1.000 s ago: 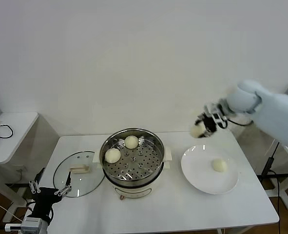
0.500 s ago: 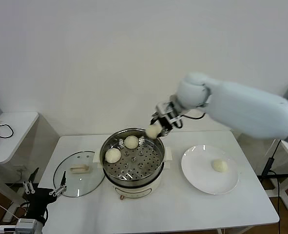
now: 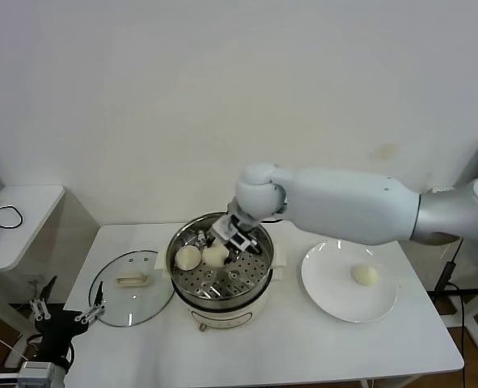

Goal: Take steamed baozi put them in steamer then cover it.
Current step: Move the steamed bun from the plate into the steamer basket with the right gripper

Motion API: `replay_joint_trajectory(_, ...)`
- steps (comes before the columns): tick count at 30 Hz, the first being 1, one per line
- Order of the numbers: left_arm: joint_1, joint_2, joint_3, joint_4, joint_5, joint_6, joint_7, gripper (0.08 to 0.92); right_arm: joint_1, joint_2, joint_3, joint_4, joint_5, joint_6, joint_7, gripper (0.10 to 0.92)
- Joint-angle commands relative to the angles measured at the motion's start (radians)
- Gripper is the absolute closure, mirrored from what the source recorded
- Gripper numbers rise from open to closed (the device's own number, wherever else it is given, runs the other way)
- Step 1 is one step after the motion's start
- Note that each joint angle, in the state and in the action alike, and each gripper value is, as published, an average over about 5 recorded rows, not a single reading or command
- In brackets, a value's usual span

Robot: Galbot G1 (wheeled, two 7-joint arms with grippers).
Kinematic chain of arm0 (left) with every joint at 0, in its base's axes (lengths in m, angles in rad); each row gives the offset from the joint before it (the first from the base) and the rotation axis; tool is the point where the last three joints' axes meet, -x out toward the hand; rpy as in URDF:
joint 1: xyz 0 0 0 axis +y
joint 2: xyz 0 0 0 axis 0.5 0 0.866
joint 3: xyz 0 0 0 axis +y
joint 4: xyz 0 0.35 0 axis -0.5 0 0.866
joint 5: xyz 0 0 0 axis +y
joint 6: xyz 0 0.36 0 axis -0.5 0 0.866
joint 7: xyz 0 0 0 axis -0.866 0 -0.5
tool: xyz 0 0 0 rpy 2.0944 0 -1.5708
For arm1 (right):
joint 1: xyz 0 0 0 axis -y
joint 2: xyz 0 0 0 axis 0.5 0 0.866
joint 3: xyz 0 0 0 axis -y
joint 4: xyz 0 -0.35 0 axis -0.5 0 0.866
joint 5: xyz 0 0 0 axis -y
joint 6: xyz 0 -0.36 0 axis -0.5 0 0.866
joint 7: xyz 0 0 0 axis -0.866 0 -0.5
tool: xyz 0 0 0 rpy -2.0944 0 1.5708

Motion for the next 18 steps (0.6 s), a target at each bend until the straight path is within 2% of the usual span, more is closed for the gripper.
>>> replay_joint_trajectory(1,0.002,-0.003,-0.006,-0.003,-0.002,0.001,-0.001,0.177,-0.013,0.051,-0.058,0.017,-0.124,0.153,0.004,0.465)
replay_joint_trajectory(10,0.000,-0.008,-0.003,-0.003,-0.002,0.001,-0.001,0.177,-0.011,0.009,-0.064,0.077,-0.230,0.249,0.021,0.465)
replay_joint_trajectory(18,-0.002,-0.011,-0.001,0.000,-0.002,0.000,-0.001,0.177,-0.017,-0.001,-0.071,0.107,-0.264,0.265,0.026,0.465)
